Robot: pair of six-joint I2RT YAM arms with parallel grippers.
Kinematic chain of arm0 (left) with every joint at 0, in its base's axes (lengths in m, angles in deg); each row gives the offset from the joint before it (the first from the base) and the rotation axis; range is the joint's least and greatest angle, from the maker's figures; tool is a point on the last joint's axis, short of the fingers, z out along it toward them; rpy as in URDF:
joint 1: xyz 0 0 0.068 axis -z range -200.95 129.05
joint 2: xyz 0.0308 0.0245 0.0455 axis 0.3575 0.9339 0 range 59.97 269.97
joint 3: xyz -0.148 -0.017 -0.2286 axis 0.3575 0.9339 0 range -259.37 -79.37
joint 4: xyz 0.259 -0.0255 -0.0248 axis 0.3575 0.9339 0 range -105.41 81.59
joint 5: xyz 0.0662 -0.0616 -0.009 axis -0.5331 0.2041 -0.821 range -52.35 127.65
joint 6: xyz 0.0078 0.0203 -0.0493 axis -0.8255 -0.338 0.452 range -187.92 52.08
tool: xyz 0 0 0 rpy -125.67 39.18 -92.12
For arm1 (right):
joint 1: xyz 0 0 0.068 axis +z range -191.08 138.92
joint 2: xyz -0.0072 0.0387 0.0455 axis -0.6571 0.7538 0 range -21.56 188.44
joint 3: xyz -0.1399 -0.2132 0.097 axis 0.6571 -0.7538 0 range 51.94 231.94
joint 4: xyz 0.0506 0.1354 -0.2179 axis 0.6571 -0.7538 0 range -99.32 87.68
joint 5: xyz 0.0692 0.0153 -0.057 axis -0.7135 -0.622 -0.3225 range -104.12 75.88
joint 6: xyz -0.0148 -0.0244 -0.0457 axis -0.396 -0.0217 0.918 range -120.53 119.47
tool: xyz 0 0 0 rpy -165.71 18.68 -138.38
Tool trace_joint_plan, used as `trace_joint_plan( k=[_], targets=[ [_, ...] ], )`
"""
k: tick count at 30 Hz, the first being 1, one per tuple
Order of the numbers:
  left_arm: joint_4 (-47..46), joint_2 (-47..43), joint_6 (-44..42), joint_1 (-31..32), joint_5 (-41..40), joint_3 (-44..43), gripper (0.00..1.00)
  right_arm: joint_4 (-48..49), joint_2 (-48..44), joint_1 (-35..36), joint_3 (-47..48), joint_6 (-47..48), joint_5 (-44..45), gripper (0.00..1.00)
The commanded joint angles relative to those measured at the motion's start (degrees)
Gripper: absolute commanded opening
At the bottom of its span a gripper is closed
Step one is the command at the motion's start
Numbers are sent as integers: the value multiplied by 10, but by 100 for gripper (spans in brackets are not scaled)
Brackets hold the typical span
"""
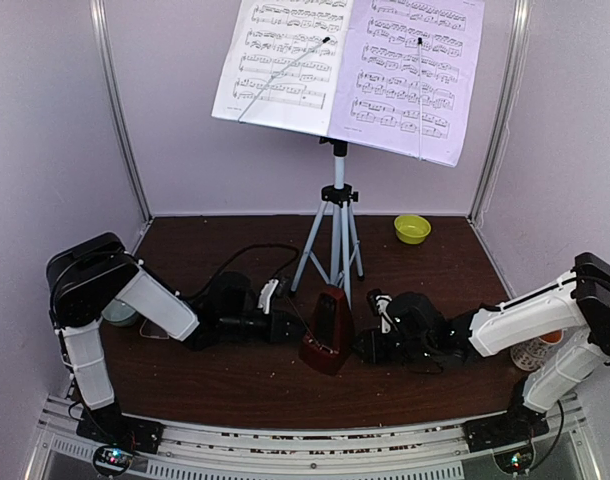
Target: Set up the instrument practice props
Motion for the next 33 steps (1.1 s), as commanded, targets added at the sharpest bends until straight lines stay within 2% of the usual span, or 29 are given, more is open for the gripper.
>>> trace_joint_plan(
  k=[1, 9, 15, 20, 25, 29, 31, 33],
  targets=[
    [-77, 1, 31, 20, 16, 20, 29, 25, 11, -21, 30, 30, 11, 43],
    [-126, -3, 55, 20, 1, 53, 28, 71, 33, -50, 34, 47, -29, 42],
    [-124, -39, 53, 10, -36, 81, 30, 92, -10, -78, -8, 50, -38, 45],
    [-89, -90, 44, -30, -74, 109, 32, 81, -65, -113, -42, 66, -40, 48],
    [22, -173, -2, -78, -80, 101, 38, 35, -133, -151, -50, 92, -45, 55],
    [158, -250, -69, -106, -102, 66, 52, -16, -215, -186, -49, 118, -43, 65],
    [242, -290, -109, -113, -130, 39, 62, -48, -257, -202, -42, 132, -41, 69],
    [317, -327, -140, -120, -160, 10, 78, -85, -300, -216, -31, 146, -37, 76]
  ],
)
